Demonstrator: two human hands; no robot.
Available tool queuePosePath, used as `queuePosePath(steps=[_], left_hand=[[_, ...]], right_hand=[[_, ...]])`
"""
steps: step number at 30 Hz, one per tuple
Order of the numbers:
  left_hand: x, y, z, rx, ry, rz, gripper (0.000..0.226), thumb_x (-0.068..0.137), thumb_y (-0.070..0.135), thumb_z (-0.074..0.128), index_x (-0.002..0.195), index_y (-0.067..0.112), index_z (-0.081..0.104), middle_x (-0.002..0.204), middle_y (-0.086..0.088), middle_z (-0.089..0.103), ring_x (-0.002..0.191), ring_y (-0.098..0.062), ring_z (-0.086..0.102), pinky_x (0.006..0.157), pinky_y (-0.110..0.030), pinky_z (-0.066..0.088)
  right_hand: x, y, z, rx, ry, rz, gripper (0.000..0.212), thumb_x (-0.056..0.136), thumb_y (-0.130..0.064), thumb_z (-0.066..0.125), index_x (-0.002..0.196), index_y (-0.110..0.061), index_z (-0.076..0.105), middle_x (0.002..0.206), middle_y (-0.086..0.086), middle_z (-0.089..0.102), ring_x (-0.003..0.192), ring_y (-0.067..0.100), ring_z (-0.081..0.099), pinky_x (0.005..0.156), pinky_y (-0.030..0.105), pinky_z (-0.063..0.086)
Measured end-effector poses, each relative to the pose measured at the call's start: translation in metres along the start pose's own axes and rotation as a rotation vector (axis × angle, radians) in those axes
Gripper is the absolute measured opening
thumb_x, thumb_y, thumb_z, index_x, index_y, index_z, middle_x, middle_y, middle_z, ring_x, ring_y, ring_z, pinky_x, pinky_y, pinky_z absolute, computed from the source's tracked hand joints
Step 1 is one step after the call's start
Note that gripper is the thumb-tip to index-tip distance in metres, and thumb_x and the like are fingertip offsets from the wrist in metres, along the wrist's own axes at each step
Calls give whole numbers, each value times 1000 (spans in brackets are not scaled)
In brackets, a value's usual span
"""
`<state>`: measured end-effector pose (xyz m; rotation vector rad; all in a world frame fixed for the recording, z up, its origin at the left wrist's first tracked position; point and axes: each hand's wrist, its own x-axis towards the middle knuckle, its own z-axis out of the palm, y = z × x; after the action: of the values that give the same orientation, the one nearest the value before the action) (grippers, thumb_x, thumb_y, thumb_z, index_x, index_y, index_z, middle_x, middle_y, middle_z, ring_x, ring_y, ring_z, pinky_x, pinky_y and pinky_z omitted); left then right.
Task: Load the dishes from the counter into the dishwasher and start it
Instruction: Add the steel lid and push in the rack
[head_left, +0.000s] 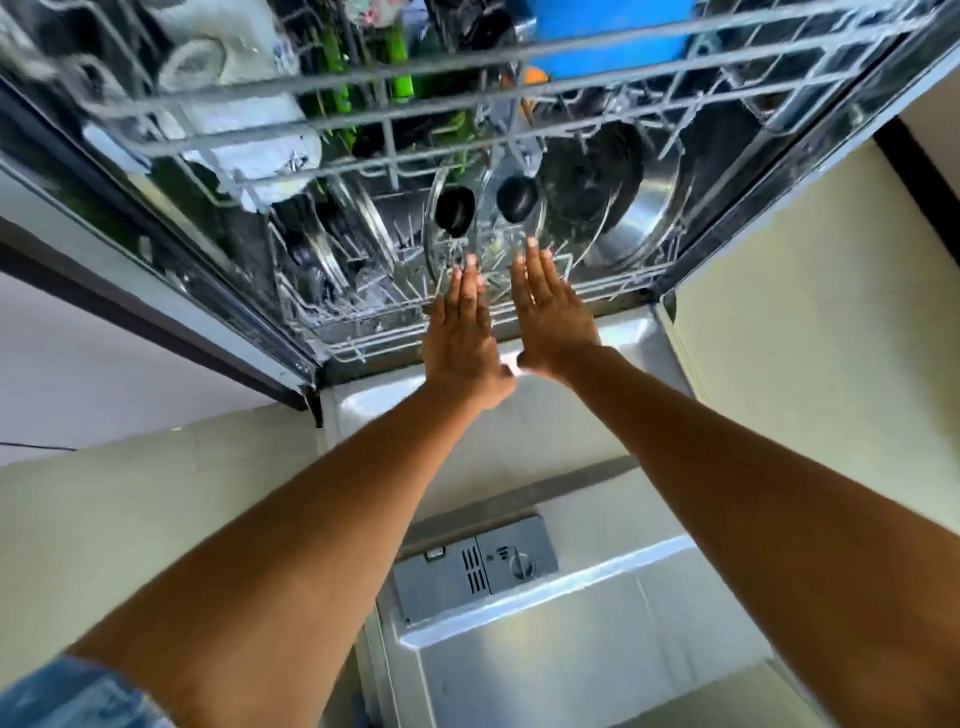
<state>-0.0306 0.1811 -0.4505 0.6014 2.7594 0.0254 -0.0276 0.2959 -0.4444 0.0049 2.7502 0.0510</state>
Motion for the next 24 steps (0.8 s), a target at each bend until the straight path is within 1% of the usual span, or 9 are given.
queuePosePath(steps=[4,9,12,14,17,19,22,23,24], left_hand=[[0,-6,7,-17,37,51,107,82,49,57,146,1,-15,152,-14,-26,141,-25,-20,116,-36,-6],[1,-7,7,-9,2,54,106,82,49,57,147,2,-13,152,-13,-27,142,-25,-17,117,-36,-2],[-6,-12,1,-15,3,83,97,86,40,56,148,5,-10,153,-11,-24,143,-22,-15,115,-34,-3],[-24,-16,7,-40,67,93,88,90,32,53,149,5,-7,155,-11,-19,144,-21,-11,115,-35,-1],[-77,-16,29,-70,127,138,79,94,25,49,149,4,-4,156,-11,-14,144,-23,-7,116,-37,3],[-126,-9,50,-137,126,152,77,92,21,52,149,2,3,156,-12,-7,145,-26,1,115,-40,9],[-206,8,87,-212,146,136,77,85,16,63,146,-2,20,154,-17,13,140,-33,22,109,-46,24],[-235,16,102,-226,154,128,77,82,15,65,145,-3,24,153,-18,18,138,-34,27,108,-46,27],[-265,25,118,-239,152,118,76,81,16,65,144,-3,26,153,-18,20,137,-34,29,108,-44,27]], right_hand=[[-3,8,-2,-4,-1,-38,106,81,-29,65,144,-4,-17,151,17,-24,141,29,-17,118,39,6],[-2,9,-3,5,-28,-31,95,84,-18,57,146,-7,-14,153,12,-23,142,25,-16,117,39,6],[-7,11,-12,65,-46,-40,88,84,-8,50,147,-11,-11,155,8,-18,143,21,-12,116,41,3],[-26,12,-8,105,25,-7,84,85,-5,46,147,-11,-10,156,6,-15,143,19,-10,117,41,4],[-81,9,19,169,130,72,85,84,-2,46,147,-8,-10,155,7,-16,143,20,-10,117,40,8],[-133,8,50,183,129,75,83,84,0,45,147,-8,-9,155,9,-16,143,22,-9,117,40,8],[-216,6,103,186,96,93,77,87,1,42,147,-7,-7,156,10,-12,144,22,-8,118,39,7],[-247,5,123,177,75,99,77,88,-1,45,147,-7,-5,156,10,-9,144,22,-5,118,38,8],[-276,3,141,167,76,94,79,86,-4,52,147,-5,2,156,11,-2,144,24,4,115,38,13]])
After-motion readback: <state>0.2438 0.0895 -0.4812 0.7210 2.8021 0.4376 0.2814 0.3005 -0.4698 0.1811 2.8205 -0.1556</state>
